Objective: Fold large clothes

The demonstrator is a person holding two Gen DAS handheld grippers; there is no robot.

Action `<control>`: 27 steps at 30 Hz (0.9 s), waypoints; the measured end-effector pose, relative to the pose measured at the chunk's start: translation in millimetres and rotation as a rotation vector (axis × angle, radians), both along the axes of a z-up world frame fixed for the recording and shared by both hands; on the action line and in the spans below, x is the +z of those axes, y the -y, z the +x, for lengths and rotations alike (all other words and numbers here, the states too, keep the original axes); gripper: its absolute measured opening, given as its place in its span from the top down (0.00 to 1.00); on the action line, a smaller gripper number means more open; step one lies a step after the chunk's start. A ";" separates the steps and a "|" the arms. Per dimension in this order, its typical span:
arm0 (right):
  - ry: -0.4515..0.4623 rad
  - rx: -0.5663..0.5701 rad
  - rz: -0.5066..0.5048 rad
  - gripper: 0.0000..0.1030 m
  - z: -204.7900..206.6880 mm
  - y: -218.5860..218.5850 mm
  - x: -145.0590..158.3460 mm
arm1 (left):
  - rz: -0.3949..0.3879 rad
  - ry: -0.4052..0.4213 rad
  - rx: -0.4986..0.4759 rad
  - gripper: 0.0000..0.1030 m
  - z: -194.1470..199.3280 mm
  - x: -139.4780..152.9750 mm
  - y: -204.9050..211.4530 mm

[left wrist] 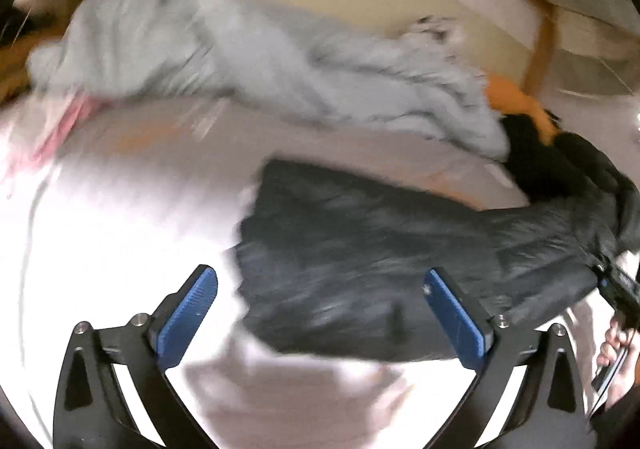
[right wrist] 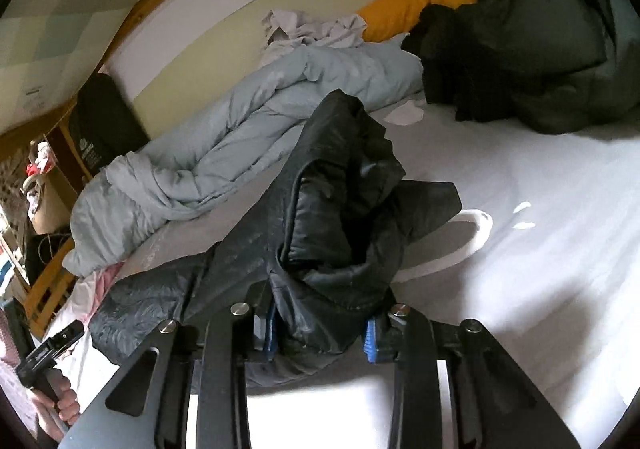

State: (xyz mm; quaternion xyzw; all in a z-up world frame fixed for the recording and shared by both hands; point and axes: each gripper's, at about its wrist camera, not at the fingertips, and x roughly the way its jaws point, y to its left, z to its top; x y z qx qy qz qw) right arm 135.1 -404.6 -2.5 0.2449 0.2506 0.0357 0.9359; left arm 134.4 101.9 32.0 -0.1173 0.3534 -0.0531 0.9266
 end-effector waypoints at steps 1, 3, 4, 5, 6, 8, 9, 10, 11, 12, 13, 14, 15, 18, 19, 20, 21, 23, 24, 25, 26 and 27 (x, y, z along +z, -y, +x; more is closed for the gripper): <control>-0.014 -0.006 0.002 0.68 -0.6 6.1 -0.3 | -0.047 -0.051 0.019 0.00 3.9 -10.9 -11.3; -0.028 -0.014 -0.011 0.68 -6.9 2.1 0.2 | -0.130 -0.128 0.049 0.00 10.8 -35.5 -26.6; -0.035 -0.018 -0.026 0.68 -8.1 5.4 0.1 | -0.142 -0.155 0.039 0.00 13.8 -47.1 -28.0; -0.038 -0.020 -0.043 0.68 -11.4 3.8 -0.8 | -0.142 -0.180 0.018 0.00 17.1 -58.5 -26.0; -0.042 -0.022 -0.068 0.68 -13.9 1.7 -1.0 | -0.156 -0.193 0.003 0.00 18.8 -67.6 -26.1; -0.041 -0.024 -0.086 0.68 -13.2 -2.1 -0.1 | -0.207 -0.184 -0.007 0.00 20.8 -75.7 -26.8; -0.041 -0.027 -0.082 0.68 -12.7 -1.1 -0.2 | -0.225 -0.171 -0.016 0.00 22.8 -75.5 -27.0; -0.042 -0.029 -0.081 0.68 -12.9 -3.4 0.3 | -0.253 -0.160 -0.047 0.05 25.3 -75.2 -26.5; -0.041 -0.031 -0.082 0.68 -11.7 -4.8 0.6 | -0.276 -0.157 -0.078 0.31 27.6 -75.3 -25.5; -0.039 -0.031 -0.079 0.68 -11.2 -2.7 0.4 | -0.306 -0.163 -0.116 0.48 29.9 -75.0 -22.5; -0.037 -0.030 -0.075 0.68 -11.6 -2.9 0.5 | -0.323 -0.178 -0.145 0.60 30.1 -74.9 -19.0; -0.035 -0.029 -0.074 0.68 -12.1 -5.5 1.0 | -0.305 -0.181 -0.148 0.72 27.6 -71.8 -15.3; -0.030 -0.033 -0.076 0.68 -14.3 -5.3 1.8 | -0.294 -0.172 -0.164 0.77 22.0 -66.6 -11.0; 0.005 -0.037 -0.155 0.68 -19.0 -10.4 18.3 | -0.349 -0.191 -0.227 0.80 -1.6 -52.5 0.3; 0.026 -0.048 -0.186 0.68 -23.4 -11.6 25.2 | -0.363 -0.199 -0.260 0.80 -13.9 -48.5 7.6; 0.050 -0.065 -0.210 0.68 -30.1 -10.2 34.1 | -0.346 -0.196 -0.284 0.80 -22.7 -44.5 14.7; 0.064 -0.074 -0.216 0.68 -33.9 -9.0 40.0 | -0.307 -0.184 -0.301 0.80 -30.5 -40.7 24.1; 0.084 -0.096 -0.221 0.68 -44.4 -5.2 53.0 | -0.252 -0.162 -0.306 0.79 -35.6 -37.6 36.7; 0.086 -0.103 -0.225 0.68 -48.4 -5.2 58.6 | -0.240 -0.168 -0.302 0.78 -33.0 -40.6 39.4; 0.090 -0.106 -0.229 0.68 -51.3 -7.1 63.6 | -0.238 -0.180 -0.293 0.78 -28.7 -44.8 39.5; 0.095 -0.107 -0.234 0.68 -53.5 -11.2 68.4 | -0.243 -0.194 -0.285 0.77 -25.2 -50.6 37.0; 0.101 -0.104 -0.244 0.68 -55.8 -16.7 73.0 | -0.245 -0.204 -0.284 0.77 -22.4 -55.1 35.7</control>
